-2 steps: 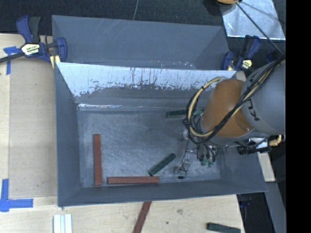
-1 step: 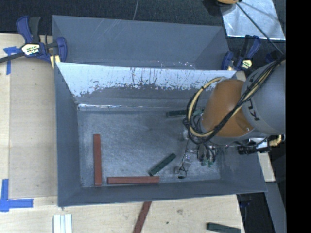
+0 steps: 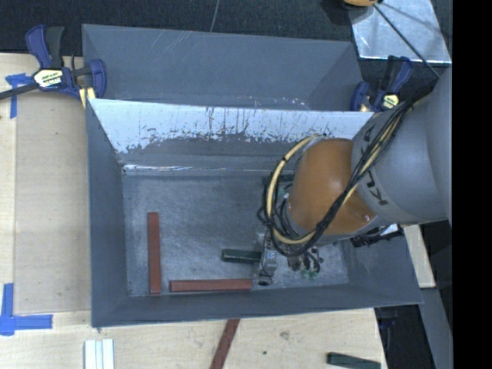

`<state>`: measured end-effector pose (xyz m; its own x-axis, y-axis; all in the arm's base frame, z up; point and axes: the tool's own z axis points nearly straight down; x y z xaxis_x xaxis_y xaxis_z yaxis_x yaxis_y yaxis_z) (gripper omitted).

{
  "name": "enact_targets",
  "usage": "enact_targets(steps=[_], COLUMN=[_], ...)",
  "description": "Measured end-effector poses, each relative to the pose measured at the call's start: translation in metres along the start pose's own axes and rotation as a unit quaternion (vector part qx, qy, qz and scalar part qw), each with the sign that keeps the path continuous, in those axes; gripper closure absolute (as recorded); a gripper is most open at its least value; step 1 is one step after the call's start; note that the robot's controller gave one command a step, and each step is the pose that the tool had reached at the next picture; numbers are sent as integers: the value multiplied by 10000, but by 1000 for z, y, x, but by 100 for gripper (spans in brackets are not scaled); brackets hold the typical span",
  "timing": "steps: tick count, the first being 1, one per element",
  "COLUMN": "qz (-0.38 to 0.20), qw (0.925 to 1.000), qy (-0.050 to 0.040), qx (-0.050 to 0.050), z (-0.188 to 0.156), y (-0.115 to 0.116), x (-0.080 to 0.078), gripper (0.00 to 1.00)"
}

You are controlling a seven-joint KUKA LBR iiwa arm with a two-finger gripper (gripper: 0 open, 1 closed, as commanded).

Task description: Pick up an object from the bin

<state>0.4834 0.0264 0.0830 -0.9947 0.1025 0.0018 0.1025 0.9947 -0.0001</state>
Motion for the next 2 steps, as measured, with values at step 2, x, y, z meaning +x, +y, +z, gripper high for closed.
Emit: enact_targets(steps=[2], qz=[-13], qw=[10000], qy=[-22], qx=[0], z=[-98], y=[-1], x=[-26], gripper=[100])
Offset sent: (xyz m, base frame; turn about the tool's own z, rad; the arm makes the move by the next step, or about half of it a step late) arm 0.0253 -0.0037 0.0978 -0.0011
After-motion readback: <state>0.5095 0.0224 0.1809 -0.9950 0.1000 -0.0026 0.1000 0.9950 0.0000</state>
